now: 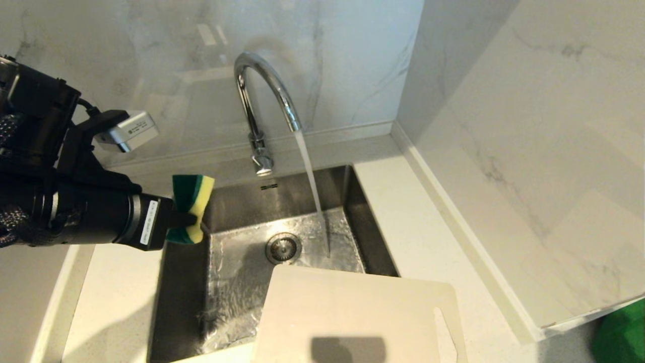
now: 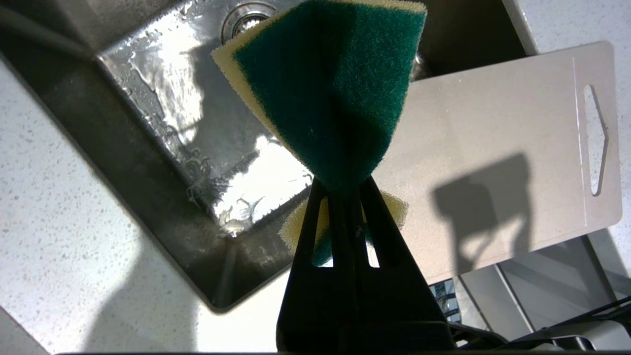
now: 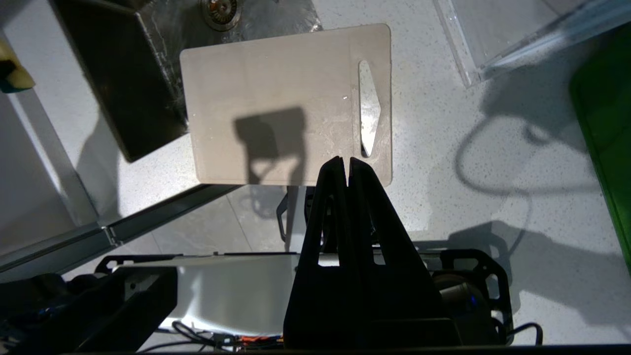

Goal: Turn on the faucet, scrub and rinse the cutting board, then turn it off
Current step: Put down the cleaning cloth

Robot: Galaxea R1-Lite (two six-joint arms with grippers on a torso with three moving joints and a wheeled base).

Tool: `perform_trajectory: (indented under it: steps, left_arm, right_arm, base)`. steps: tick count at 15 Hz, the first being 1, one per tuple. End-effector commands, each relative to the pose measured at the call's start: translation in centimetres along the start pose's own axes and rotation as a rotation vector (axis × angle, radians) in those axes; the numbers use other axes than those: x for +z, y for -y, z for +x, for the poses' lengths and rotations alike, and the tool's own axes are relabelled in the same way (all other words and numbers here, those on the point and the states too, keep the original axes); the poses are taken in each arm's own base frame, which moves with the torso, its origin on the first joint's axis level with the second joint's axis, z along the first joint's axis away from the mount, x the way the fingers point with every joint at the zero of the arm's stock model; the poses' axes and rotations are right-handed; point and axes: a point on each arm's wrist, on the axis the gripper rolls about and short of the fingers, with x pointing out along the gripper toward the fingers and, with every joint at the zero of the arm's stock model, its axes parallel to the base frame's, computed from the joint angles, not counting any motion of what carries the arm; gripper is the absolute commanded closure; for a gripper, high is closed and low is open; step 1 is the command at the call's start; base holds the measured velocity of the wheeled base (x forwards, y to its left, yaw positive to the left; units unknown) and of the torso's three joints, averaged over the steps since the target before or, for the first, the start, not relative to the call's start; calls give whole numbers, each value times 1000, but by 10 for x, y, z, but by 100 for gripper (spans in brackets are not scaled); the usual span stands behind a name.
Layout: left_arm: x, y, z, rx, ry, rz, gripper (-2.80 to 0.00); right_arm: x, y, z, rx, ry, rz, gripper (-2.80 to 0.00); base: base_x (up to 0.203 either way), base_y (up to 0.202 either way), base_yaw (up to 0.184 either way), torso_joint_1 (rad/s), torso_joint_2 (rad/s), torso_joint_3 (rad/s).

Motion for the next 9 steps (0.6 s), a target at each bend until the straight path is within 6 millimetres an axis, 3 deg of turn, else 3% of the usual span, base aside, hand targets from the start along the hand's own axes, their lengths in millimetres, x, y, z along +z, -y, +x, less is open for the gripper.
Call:
perform_trajectory:
  steps: [1,5,9]
  left_arm:
    - [-5,-2,-3,17,-7,1,0]
    - [-11,-2,0,34,-27,5,0]
    - [-11,-3,-1,39,-25,10,0]
  right_arm:
    - [-2,1,-15,54,36,3,0]
    - [-4,1,-40,127,113,45,0]
    - [-24,12,-69,174,192,85,0]
  base:
    - [0,0,0,0,0,0]
    - [0,0,0,0,0,0]
    - [0,0,0,0,0,0]
